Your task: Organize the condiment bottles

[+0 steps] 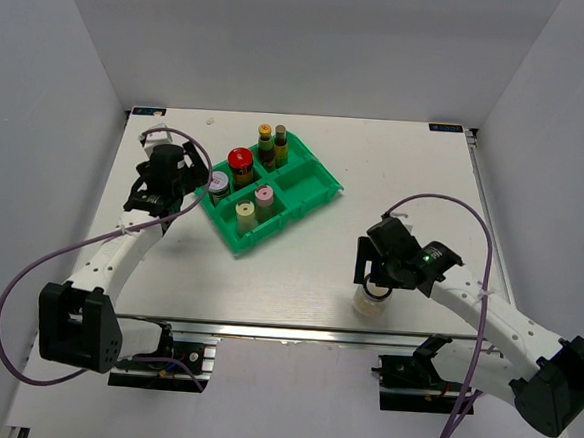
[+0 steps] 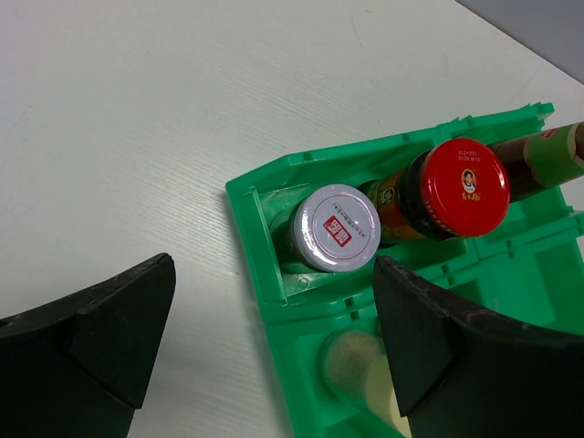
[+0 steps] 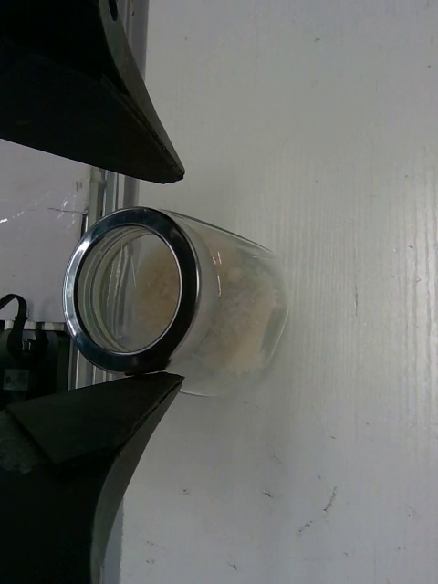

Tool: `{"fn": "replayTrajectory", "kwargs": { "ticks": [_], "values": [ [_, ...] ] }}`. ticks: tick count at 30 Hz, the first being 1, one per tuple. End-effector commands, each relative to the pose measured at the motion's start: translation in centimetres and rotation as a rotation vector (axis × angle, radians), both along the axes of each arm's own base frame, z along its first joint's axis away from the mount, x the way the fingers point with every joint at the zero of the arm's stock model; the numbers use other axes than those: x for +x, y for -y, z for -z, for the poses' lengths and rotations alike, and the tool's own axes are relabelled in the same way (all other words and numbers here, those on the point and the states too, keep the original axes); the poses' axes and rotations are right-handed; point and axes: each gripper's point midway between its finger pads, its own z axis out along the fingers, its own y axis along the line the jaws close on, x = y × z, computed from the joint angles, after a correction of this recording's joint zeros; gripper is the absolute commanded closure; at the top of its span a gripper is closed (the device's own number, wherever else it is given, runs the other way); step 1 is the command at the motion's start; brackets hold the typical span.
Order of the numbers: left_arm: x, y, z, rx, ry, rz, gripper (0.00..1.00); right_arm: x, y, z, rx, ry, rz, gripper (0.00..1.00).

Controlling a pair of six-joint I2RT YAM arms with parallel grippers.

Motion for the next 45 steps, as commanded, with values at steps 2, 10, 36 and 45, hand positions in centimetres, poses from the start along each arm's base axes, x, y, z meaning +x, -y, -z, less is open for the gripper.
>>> {"fn": "replayTrajectory", "kwargs": {
  "ticks": [2, 10, 36, 45],
  "values": [
    [-0.7, 0.4, -1.9, -0.031, 0.065, 0.017, 0.02, -0.6, 1.0, 0.7, -0.033, -0.017, 0.131, 0.11],
    [-1.1, 0.1, -2.0, -0.028, 0.078, 0.007, 0.02, -2.0, 2.2, 1.3, -0.078, -0.075, 0.217, 0.13],
    [-1.5, 0.2, -2.2, -0.013, 0.098, 0.030, 0.02, 8.9, -7.9, -9.3, -0.042, 0.323, -0.372, 0.98],
    [-1.7, -0.1, -2.1, -0.002, 0.099, 0.024, 0.02, 18.5, -12.9, -14.7, 0.058, 0.429, -0.224, 1.00]
  ]
}}
